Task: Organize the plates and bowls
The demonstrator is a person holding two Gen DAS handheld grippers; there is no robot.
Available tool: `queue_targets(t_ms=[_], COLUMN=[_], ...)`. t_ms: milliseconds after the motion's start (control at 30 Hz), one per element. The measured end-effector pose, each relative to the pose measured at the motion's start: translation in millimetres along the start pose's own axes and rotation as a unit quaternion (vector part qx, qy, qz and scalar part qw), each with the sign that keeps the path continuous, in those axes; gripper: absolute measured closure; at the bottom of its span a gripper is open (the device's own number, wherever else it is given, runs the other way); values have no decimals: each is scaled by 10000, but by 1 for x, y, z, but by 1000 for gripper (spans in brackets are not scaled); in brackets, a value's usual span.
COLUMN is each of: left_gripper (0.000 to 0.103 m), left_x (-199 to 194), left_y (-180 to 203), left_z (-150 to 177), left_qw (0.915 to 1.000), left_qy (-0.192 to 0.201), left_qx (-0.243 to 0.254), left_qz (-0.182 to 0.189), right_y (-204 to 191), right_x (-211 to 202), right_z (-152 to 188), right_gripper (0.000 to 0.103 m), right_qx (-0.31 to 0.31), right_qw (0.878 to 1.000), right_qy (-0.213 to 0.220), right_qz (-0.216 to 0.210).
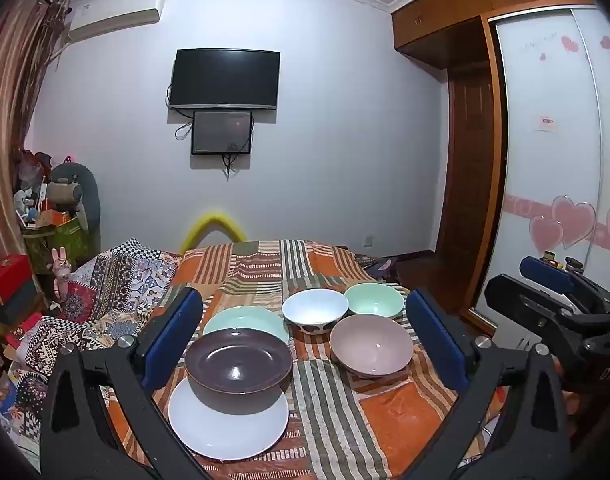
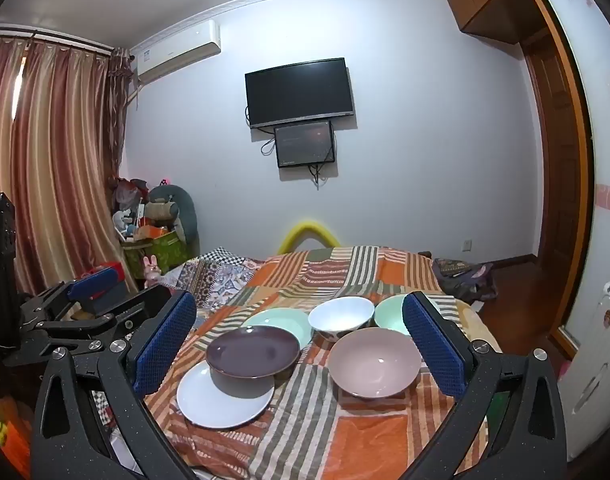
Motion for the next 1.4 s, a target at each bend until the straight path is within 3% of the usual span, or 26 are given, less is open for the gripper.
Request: queue_targets(t_ms=[1400], left_gripper=[0], left_x=[1], left_y=[0], left_z=[-2], left_qw=[9999], left_qy=[146], left_qx=[-3], left_qz=[22], right_y=[1], right_x=[5], right_z=[0], right_gripper=[0], right_qx=[20], right_qw=[10000], right_qy=[-26], right_qz=[-1])
Point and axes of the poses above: each gripper's, at about its wrist camera, not at the fingertips, and x roughly the way its jaws point, y to its right, z to its underside, the point moved 8 cm from there along x, roughly the way its jaws point, and after that the axes turned 12 degrees about z, right-handed, at the moved point
